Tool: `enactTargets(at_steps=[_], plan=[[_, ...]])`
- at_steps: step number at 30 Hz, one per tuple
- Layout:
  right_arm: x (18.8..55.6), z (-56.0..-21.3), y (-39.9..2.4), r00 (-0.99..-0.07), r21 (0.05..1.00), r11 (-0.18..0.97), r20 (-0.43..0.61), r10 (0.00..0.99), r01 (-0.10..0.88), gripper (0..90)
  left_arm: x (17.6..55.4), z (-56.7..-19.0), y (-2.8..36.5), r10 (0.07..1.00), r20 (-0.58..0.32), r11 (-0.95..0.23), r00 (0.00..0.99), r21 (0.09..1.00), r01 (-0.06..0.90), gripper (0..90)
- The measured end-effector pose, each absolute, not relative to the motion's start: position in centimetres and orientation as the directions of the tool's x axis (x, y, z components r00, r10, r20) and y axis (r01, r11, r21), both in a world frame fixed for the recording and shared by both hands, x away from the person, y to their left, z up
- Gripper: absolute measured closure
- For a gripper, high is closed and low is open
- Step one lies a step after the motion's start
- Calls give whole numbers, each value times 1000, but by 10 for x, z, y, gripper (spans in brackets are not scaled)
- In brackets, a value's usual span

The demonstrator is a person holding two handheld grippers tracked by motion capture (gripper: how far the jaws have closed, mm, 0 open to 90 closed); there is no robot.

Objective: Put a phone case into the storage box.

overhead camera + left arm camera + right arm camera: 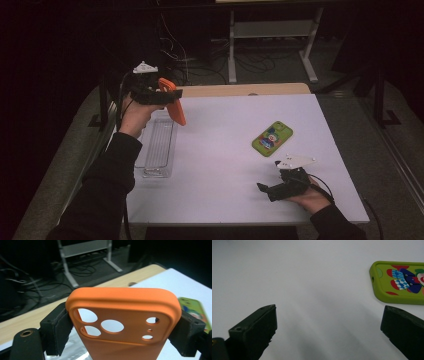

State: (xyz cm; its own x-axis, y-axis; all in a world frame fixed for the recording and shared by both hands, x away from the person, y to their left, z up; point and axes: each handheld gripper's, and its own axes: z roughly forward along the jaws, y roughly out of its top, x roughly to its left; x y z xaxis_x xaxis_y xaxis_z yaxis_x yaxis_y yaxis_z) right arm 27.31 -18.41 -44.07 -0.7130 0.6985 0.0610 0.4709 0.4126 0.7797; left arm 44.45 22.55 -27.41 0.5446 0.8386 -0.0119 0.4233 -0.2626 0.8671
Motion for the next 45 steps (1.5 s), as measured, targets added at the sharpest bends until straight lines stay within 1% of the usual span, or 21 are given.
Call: enactTargets(at_steps=[7, 10, 12, 14, 18, 21, 28, 30, 45], plan=[[273, -440, -184, -711, 785, 403, 68, 700, 471, 0, 463, -274, 234, 892, 17, -243, 451, 860, 449, 160], [273, -439, -185, -708, 785, 396, 75, 703, 476, 0, 469, -276, 237, 918, 41, -235, 394, 857, 459, 159], [273, -440, -185, -706, 786, 391, 79, 704, 478, 0, 473, -279, 239, 932, 37, -217, 361, 855, 471, 159], [273, -440, -186, -707, 788, 391, 78, 703, 476, 0, 477, -283, 240, 939, 32, -205, 342, 851, 484, 159], [273, -440, -186, -707, 789, 388, 82, 703, 477, 0, 485, -292, 240, 950, 74, -227, 303, 829, 511, 158], [273, -440, -186, -709, 788, 393, 76, 702, 473, 0, 491, -301, 240, 959, 85, -221, 270, 821, 527, 156], [273, -440, -186, -709, 787, 395, 75, 701, 474, 0, 498, -320, 238, 968, 116, -225, 223, 794, 564, 152], [273, -440, -187, -711, 786, 400, 69, 700, 470, 0, 500, -326, 239, 971, 105, -212, 214, 791, 574, 152], [273, -441, -187, -713, 781, 406, 70, 698, 474, 0, 508, -349, 240, 979, 120, -195, 162, 765, 614, 143]])
